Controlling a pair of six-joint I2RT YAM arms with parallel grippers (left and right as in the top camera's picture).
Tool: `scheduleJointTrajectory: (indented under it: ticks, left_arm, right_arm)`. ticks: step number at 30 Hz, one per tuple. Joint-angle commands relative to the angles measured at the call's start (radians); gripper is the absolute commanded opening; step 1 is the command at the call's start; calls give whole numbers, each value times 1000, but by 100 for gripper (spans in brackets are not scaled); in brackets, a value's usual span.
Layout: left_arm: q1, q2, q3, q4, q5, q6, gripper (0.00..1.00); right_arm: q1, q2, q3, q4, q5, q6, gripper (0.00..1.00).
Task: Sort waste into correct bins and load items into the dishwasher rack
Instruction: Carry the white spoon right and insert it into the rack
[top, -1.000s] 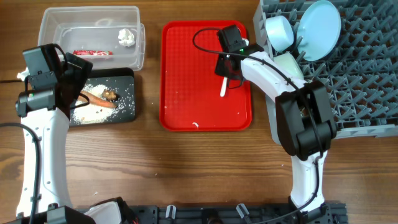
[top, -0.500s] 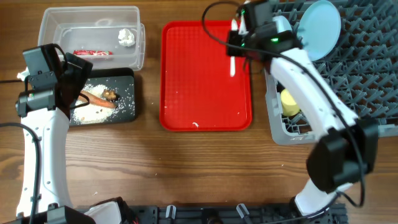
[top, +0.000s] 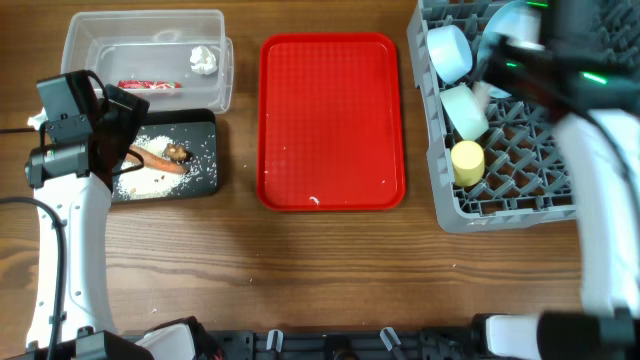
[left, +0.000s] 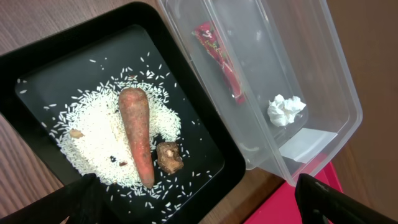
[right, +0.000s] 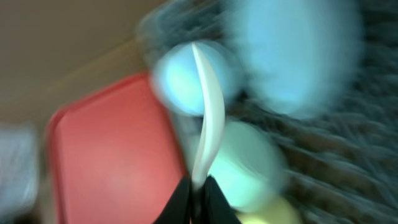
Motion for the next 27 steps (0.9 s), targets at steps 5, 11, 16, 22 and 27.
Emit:
scheduleJointTrajectory:
  ticks: [5,11,16,22,27]
  left_arm:
    - [5,-3,10,0,8,20,100]
    - [5,-3,10,0,8,20,100]
    - [5,-3,10,0,8,20,100]
    - [5,-3,10,0,8,20,100]
    - [5,-3,10,0,8,20,100]
  right_arm:
    - [-176,-25,-107,-118,256,418,4]
    - [-180,-2,-343,86,259,517,4]
    - [-180,-2,-383,132,240,538,12]
    - [-180,-20,-367,122,238,477,51]
    - [-180,-109,-248,44,208,312,57]
